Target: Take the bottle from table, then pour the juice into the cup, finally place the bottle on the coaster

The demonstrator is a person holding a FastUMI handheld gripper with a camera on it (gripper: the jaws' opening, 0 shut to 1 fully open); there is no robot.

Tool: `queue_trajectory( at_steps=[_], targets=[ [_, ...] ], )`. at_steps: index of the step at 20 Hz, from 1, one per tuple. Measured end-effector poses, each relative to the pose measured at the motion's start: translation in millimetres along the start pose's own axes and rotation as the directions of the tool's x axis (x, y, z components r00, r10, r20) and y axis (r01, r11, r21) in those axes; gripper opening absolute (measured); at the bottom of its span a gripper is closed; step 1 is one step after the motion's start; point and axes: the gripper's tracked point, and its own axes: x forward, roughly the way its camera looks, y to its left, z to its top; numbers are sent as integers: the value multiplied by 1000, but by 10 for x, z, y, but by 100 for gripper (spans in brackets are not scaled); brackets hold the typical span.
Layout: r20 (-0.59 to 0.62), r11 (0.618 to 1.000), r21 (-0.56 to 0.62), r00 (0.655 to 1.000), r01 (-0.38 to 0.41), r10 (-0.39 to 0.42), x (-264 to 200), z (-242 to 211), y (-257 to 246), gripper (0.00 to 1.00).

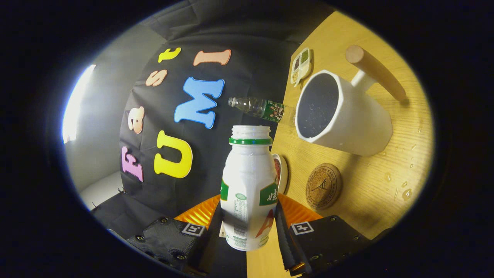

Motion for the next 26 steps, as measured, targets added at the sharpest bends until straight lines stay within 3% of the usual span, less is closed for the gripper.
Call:
queue_trajectory(
  at_steps=[26],
  targets=[
    [60,968,245,997,-56,43,-62,124,108,66]
  ],
)
